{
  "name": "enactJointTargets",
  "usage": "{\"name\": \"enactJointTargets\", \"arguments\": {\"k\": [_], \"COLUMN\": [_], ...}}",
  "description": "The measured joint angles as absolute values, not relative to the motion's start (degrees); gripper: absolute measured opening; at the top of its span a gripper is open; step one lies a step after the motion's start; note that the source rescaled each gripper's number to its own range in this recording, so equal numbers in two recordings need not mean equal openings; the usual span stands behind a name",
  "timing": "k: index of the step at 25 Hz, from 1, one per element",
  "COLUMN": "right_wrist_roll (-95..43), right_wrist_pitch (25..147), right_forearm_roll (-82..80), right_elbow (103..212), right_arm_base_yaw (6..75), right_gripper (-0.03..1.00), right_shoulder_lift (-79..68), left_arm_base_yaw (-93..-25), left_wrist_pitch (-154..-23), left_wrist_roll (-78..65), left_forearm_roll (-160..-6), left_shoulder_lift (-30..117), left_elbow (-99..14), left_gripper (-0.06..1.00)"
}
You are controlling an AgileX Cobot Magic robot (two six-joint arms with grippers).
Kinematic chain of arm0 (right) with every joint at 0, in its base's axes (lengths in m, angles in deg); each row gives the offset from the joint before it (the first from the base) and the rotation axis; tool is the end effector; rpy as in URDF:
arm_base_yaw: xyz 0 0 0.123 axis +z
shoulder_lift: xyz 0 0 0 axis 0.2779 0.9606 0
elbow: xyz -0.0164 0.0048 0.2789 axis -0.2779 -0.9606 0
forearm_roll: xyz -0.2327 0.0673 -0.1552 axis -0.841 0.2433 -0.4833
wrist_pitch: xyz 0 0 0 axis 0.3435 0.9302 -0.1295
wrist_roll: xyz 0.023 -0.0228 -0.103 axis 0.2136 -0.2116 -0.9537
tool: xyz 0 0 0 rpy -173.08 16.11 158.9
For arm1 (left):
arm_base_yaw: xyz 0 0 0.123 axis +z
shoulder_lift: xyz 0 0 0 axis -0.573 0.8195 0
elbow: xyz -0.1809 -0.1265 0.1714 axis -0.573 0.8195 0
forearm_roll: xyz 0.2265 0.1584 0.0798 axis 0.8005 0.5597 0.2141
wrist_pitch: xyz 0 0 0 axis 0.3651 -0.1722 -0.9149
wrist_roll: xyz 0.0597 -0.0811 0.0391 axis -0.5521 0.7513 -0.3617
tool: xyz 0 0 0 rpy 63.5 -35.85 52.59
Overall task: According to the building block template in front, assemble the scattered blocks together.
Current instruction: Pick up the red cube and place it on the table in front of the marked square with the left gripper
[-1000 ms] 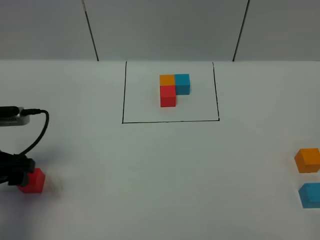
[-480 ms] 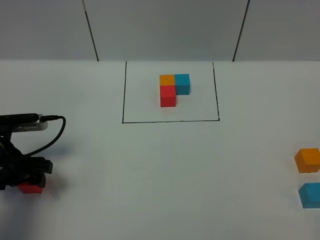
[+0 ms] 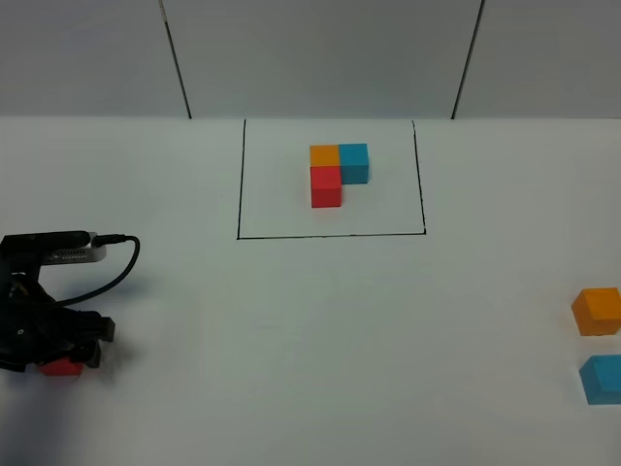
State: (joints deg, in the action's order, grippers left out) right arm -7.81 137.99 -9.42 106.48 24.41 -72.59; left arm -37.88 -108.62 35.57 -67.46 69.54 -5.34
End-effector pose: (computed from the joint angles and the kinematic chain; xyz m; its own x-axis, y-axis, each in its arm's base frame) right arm 0.0632 0.0077 0.2820 -0.5285 -0.1719 -0.8314 -0.1829 0.9793 -0.0862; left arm 0.3011 -0.0137 0.0707 -0.9693 -0.0532 -0.2401 -0.0522 0.9986 -0.0106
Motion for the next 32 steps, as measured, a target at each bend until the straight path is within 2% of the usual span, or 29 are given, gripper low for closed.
{"name": "enactJointTargets", "arguments": {"k": [4,7,9,12,23,28,32], "right_wrist_roll": [-7.81,-7.81,-7.81,-7.81,-7.81,-7.81,-7.81], "right_wrist_pitch": [137.99,137.99,137.99,137.99,137.99,137.99,137.99], "right_forearm_roll": [-9.42,-9.42,-9.42,-9.42,-9.42,-9.42,-9.42], "right_elbow": [106.48,106.48,106.48,106.48,106.48,106.48,106.48], "right_arm_base_yaw": [24.41,24.41,24.41,24.41,24.41,24.41,24.41], "right_gripper": [0.00,0.00,0.00,0.00,0.00,0.00,0.00], "right_shoulder_lift": [-72.59,-72.59,-72.59,-72.59,-72.59,-72.59,-72.59], "left_arm_base_yaw": [-37.88,-37.88,-37.88,-37.88,-38.43,-39.52,-40.84], "left_wrist_pitch": [-106.80,-105.78,-105.53,-105.34,-107.24,-110.85,-119.65], "left_wrist_roll": [35.34,34.76,34.63,34.52,33.09,32.71,30.90], "left_forearm_roll": [-67.46,-67.46,-67.46,-67.46,-67.40,-67.41,-67.42], "left_shoulder_lift": [70.43,70.54,70.54,70.54,69.81,63.09,54.72], "left_elbow": [-5.34,-5.34,-5.34,-5.34,-5.39,-5.39,-8.05], "left_gripper": [0.99,0.93,0.83,0.58,0.58,0.58,0.58]}}
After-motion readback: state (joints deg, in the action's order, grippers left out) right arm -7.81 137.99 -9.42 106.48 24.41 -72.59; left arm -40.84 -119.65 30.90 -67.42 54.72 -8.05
